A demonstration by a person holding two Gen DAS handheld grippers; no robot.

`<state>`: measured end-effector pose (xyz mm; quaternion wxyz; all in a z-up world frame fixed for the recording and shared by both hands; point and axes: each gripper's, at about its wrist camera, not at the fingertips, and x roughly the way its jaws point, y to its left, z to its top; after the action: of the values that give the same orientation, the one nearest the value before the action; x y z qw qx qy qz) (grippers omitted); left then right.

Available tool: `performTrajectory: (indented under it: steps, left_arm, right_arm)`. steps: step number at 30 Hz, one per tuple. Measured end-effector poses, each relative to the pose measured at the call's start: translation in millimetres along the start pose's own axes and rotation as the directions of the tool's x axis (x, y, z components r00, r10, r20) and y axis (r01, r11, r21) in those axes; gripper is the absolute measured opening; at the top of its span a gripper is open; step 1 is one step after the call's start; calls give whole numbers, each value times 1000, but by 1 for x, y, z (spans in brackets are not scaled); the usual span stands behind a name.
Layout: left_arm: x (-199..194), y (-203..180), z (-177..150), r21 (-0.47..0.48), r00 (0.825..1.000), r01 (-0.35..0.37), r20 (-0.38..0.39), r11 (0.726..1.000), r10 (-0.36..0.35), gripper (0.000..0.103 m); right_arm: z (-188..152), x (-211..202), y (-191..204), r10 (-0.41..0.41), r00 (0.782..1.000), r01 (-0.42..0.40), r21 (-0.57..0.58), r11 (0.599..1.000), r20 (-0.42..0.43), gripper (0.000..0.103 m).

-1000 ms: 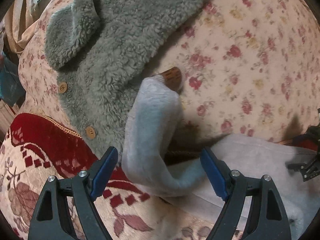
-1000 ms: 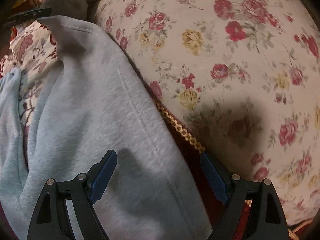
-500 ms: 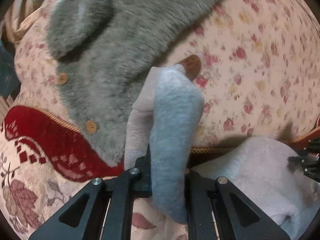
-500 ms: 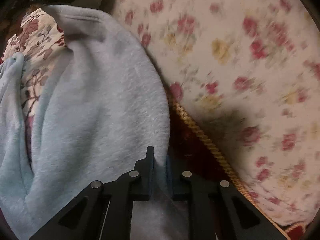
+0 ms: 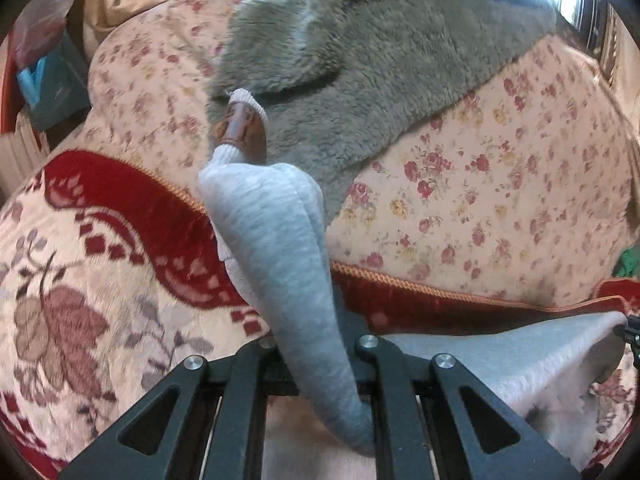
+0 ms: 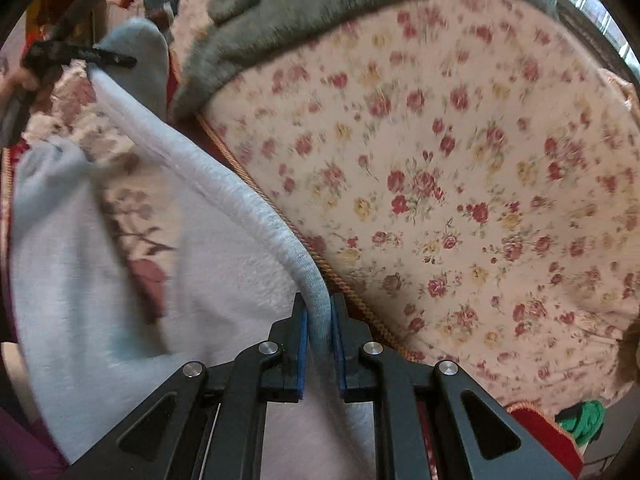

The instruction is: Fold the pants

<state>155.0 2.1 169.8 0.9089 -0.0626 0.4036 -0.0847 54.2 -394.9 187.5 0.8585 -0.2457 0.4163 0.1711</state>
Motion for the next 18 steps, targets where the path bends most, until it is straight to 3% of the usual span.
performTrajectory:
  steps: [6, 11, 13, 15, 18]
  left_arm:
    - [-57, 37, -52, -45, 997, 62, 53, 997, -60, 9]
    - [-74, 72, -125, -77, 998, 54, 19, 996, -53, 9]
    - [-70, 77, -154, -58, 1000, 26, -14, 998, -26, 10]
    - [-64, 83, -179, -67, 999, 1, -48, 998, -4, 10]
    - [-65, 96, -202, -136, 998, 37, -46, 990, -44, 10]
  right_arm:
    - [-22, -72, 64, 48, 999, -47, -94, 995, 17, 10]
    - [-57, -107, 140, 214, 976, -208, -161, 965, 24, 10]
    - [-70, -105, 162, 285, 958, -279, -145, 949, 24, 10]
    - [-84, -93, 178, 273, 962, -269, -144, 952, 6, 10]
    - [-105, -74, 169, 347, 937, -349, 34, 937, 44, 11]
